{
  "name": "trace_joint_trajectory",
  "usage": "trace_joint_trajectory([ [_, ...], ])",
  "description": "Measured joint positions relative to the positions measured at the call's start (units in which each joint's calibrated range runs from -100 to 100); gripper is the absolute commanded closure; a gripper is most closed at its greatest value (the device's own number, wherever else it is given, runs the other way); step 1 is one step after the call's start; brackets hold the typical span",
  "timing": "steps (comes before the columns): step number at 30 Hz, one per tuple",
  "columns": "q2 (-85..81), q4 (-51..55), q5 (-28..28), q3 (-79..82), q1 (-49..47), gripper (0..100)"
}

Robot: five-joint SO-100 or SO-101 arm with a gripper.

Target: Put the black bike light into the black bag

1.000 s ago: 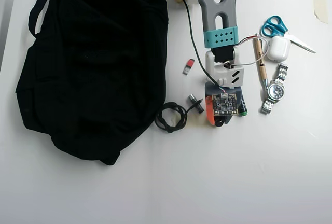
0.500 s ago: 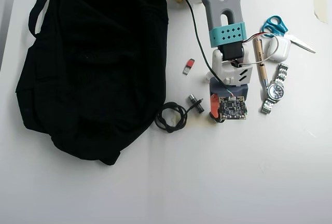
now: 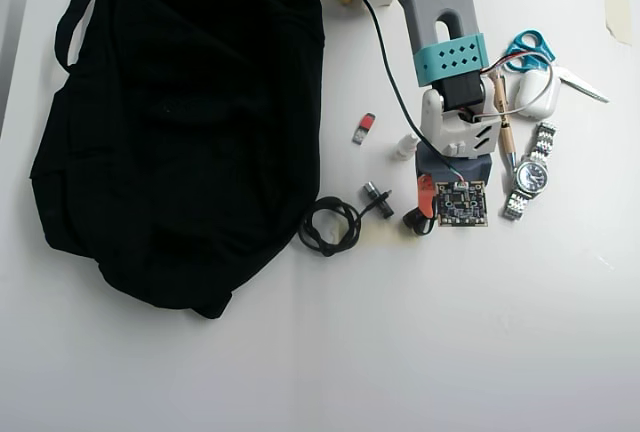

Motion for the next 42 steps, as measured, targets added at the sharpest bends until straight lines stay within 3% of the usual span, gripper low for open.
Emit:
trace_joint_trajectory([
  [27,0.0,0.3,0.0,0.0,0.1,88],
  [35,0.0,0.4,0.0,0.0,0.1,70],
  [42,-0.1,4.4,0.0,0.0,0.0,79],
])
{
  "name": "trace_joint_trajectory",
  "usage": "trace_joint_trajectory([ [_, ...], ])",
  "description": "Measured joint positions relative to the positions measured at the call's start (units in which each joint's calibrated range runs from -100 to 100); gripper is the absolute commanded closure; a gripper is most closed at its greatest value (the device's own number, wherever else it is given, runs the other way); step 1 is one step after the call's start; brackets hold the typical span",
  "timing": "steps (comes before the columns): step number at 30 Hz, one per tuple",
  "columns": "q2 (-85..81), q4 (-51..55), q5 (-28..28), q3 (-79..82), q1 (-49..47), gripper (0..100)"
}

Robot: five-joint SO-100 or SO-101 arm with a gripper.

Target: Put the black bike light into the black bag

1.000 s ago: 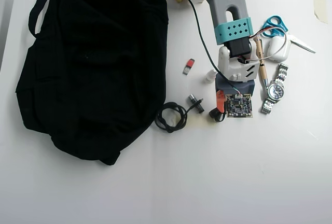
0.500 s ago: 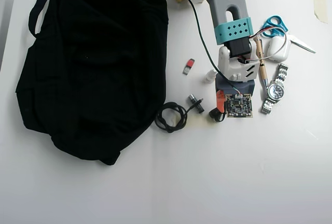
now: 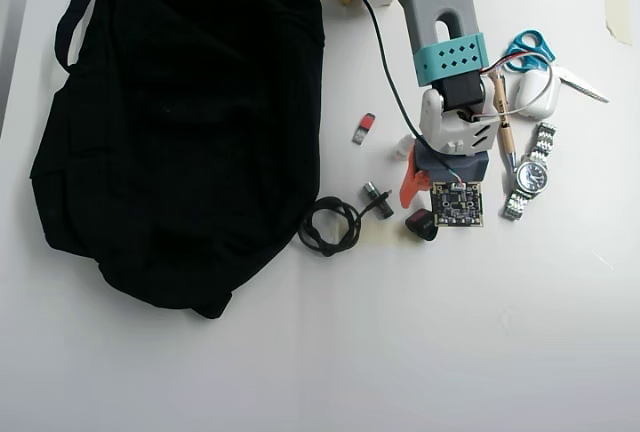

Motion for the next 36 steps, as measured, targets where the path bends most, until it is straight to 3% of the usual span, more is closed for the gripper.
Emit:
trace_joint_trajectory([
  [5,0.0,0.5,0.0,0.0,0.1,74],
  [36,4.1,-4.3,1.3,-2.0,1.3,74],
])
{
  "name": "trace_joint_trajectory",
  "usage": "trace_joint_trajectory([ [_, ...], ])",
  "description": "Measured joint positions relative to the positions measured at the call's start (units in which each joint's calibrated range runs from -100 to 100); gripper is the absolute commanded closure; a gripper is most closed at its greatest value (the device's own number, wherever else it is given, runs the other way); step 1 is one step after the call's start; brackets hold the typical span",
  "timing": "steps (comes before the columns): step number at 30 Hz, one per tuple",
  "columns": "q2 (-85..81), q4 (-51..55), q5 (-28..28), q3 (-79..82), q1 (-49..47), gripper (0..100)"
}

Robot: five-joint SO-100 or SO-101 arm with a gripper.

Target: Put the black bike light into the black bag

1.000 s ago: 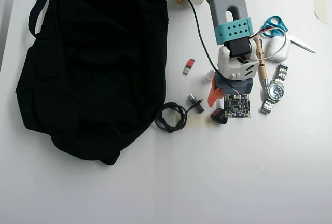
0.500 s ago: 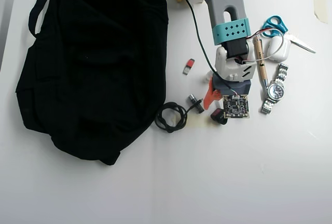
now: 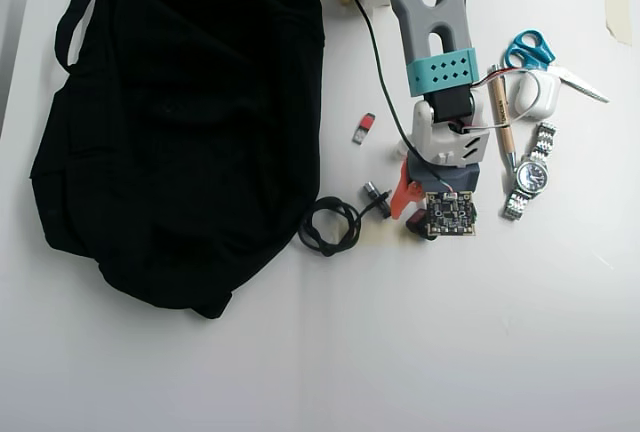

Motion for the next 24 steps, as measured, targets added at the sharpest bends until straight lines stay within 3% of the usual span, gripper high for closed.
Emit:
trace_joint_trajectory([
  [24,5.3,-0.3,0.0,-6.2,0.7,74],
])
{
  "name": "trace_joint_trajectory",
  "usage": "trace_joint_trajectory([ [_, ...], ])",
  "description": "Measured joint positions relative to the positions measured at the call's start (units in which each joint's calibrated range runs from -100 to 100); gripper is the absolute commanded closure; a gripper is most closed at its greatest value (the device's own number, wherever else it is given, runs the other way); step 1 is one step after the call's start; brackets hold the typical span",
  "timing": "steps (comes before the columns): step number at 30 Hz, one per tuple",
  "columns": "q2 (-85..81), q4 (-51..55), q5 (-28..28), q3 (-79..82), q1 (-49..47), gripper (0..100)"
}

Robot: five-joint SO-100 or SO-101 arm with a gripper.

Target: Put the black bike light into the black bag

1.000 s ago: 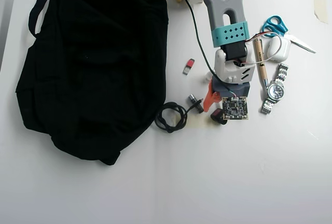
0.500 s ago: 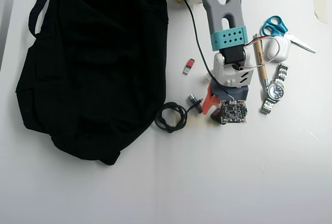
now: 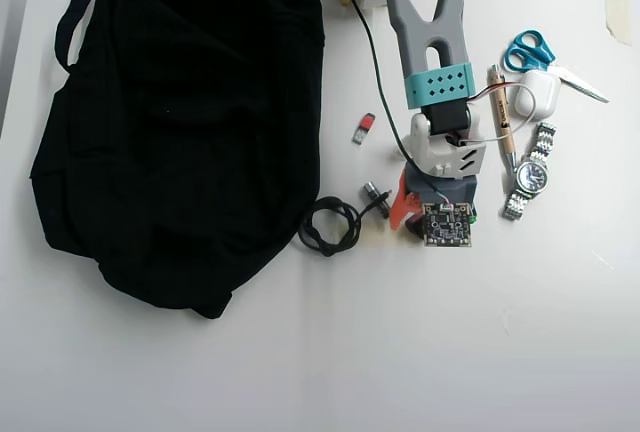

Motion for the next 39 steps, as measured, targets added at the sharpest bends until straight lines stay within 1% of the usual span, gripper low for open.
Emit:
trace_joint_trajectory([
  [17,0.0,1.6,0.2,-0.2,0.2,74],
  [21,0.0,1.6,0.2,-0.3,0.3,80],
  [26,0.0,1.6,0.6,-0.3,0.4,83],
  [32,0.0,1.6,0.8,-0.3,1.2,95],
  [35,-0.1,1.6,0.8,-0.6,2.1,96],
  [39,-0.1,1.6,0.8,-0.8,2.1,97],
])
